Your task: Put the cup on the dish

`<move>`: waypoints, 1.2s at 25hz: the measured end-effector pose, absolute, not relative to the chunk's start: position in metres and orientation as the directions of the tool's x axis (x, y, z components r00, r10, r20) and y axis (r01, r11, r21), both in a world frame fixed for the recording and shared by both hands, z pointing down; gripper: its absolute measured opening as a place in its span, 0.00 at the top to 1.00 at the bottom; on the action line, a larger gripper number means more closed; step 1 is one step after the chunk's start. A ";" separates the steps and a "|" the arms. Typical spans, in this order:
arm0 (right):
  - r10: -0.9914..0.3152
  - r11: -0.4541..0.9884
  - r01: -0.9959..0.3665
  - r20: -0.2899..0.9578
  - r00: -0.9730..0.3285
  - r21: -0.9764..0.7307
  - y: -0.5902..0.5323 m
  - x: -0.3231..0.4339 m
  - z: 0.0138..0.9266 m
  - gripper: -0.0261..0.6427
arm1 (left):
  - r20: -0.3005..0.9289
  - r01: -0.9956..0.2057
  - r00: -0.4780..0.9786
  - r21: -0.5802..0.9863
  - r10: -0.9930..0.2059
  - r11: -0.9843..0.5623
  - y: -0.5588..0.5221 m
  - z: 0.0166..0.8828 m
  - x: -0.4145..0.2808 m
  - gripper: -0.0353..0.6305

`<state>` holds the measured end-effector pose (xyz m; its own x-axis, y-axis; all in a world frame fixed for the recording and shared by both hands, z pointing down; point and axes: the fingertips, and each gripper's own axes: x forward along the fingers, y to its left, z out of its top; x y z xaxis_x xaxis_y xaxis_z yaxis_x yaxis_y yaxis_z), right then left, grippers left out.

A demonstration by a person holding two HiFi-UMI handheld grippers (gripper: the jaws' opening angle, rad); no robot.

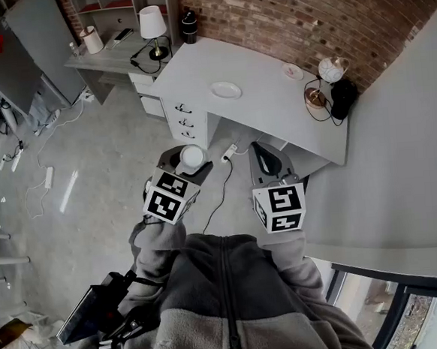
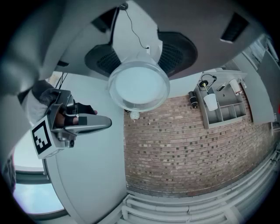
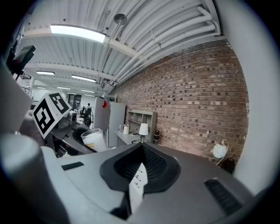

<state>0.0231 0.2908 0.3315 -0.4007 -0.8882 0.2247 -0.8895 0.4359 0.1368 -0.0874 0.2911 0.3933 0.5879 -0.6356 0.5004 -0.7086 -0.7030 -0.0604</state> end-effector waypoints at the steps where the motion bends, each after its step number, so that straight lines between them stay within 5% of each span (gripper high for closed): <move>1: -0.888 0.435 -0.890 0.225 -0.400 0.136 0.291 0.023 0.332 0.96 | 0.501 -0.709 0.587 -0.060 -0.636 -0.702 0.291 0.394 -0.087 0.56; 30: -0.892 0.409 -0.901 0.271 -0.362 0.142 0.291 -0.026 0.353 0.96 | 0.536 -0.707 0.593 -0.009 -0.600 -0.707 0.294 0.418 -0.144 0.56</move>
<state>-0.0263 0.2912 0.3534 -0.3619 -0.8920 0.2709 -0.9014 0.4090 0.1423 -0.1435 0.2943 0.4181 0.5934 -0.6003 0.5363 -0.7072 -0.7069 -0.0088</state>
